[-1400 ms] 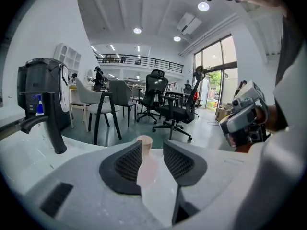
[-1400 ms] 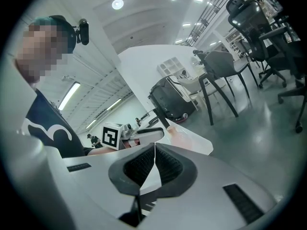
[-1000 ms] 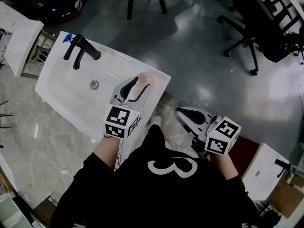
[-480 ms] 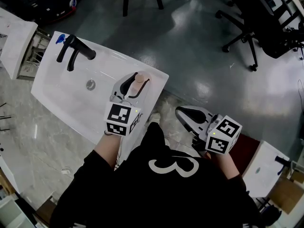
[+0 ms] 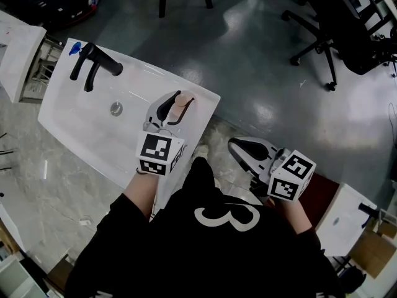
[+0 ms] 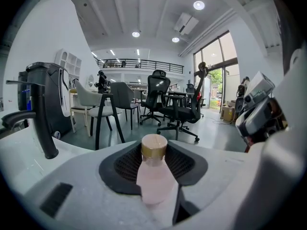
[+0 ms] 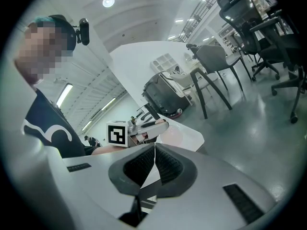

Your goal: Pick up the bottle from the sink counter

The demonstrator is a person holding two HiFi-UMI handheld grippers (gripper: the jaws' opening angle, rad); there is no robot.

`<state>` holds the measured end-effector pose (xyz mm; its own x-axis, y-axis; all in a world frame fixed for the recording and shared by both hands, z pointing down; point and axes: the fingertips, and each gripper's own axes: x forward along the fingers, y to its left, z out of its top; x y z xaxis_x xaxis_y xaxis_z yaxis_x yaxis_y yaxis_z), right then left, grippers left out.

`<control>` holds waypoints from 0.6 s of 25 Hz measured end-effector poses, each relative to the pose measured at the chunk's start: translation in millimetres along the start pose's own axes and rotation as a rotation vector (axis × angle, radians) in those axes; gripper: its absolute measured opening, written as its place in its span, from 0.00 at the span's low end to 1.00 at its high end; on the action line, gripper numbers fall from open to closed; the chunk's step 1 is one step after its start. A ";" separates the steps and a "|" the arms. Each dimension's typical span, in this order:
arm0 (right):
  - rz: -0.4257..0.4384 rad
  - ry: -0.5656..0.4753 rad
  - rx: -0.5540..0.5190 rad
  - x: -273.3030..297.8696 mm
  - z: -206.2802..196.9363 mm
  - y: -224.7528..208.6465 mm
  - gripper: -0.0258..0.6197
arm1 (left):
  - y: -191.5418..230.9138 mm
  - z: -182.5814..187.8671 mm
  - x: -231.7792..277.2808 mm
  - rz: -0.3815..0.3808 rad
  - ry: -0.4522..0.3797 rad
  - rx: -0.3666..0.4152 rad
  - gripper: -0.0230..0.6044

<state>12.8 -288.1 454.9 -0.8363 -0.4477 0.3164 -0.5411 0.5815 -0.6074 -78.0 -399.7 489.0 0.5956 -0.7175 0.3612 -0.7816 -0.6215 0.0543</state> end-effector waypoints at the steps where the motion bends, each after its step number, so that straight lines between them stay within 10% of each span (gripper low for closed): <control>1: -0.001 -0.001 0.000 -0.1 -0.3 -0.3 0.06 | 0.0 0.1 0.3 0.001 -0.001 0.001 0.27; 15: -0.018 -0.013 0.003 -4.9 -0.2 -2.8 0.06 | 1.1 -0.5 1.1 0.020 -0.002 0.012 0.27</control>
<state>18.4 -287.4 455.2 -0.8253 -0.4668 0.3176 -0.5557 0.5717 -0.6036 -78.3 -400.9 489.9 0.5799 -0.7308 0.3600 -0.7914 -0.6103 0.0359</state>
